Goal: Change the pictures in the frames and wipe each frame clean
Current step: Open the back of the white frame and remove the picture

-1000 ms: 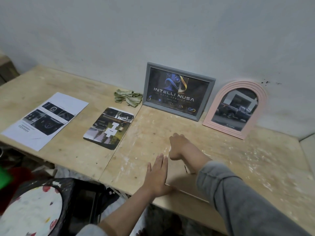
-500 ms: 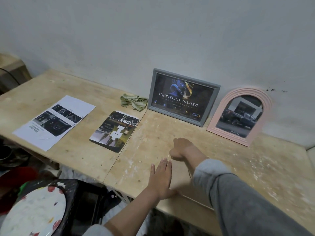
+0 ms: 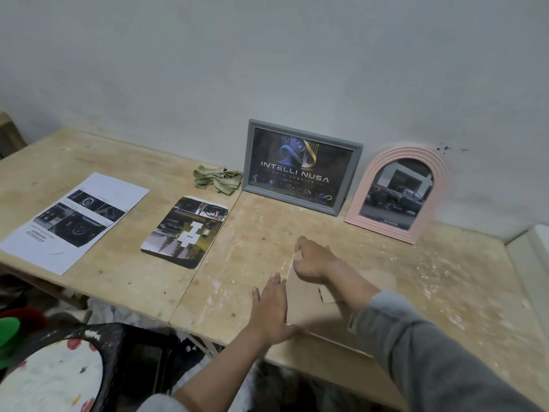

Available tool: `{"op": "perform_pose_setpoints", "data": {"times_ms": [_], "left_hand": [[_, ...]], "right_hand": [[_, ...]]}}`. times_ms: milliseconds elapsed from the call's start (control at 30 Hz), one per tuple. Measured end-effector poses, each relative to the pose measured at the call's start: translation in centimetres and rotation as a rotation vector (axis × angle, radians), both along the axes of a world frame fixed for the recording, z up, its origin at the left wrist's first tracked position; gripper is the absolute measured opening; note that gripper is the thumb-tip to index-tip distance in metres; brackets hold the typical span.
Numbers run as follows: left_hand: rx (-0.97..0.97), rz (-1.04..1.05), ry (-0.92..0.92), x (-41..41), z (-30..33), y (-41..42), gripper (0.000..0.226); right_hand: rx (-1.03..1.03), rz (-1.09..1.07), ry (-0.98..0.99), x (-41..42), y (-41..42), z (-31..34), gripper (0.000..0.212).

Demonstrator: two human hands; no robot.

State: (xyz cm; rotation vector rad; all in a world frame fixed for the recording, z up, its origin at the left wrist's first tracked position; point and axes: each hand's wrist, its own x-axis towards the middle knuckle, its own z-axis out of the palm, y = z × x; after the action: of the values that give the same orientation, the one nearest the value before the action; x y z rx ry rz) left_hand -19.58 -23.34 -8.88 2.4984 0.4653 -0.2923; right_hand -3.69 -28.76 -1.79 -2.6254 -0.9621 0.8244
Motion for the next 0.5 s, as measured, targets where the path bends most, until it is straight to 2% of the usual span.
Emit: {"op": "perform_pose_setpoints", "data": {"times_ms": [133, 233, 300, 367, 500], "left_hand": [[-0.013, 0.007, -0.028, 0.0, -0.2, 0.1, 0.118], [-0.022, 0.015, -0.060, 0.0, -0.6, 0.2, 0.116], [-0.031, 0.011, -0.075, 0.0, -0.8, 0.2, 0.117], [-0.035, 0.014, -0.083, 0.0, -1.0, 0.2, 0.121], [-0.050, 0.034, -0.099, 0.0, -1.0, 0.1, 0.120]], "right_hand": [[0.337, -0.147, -0.231, -2.0, -4.1, -2.5, 0.042], [0.637, -0.405, -0.367, -4.4, -9.1, -4.0, 0.039], [0.704, -0.612, -0.496, -5.7, -12.2, -5.2, 0.040], [0.661, -0.804, -0.441, -6.6, -14.0, -6.1, 0.049], [0.568, -0.981, -0.146, -7.5, -15.0, -6.0, 0.055]]}}
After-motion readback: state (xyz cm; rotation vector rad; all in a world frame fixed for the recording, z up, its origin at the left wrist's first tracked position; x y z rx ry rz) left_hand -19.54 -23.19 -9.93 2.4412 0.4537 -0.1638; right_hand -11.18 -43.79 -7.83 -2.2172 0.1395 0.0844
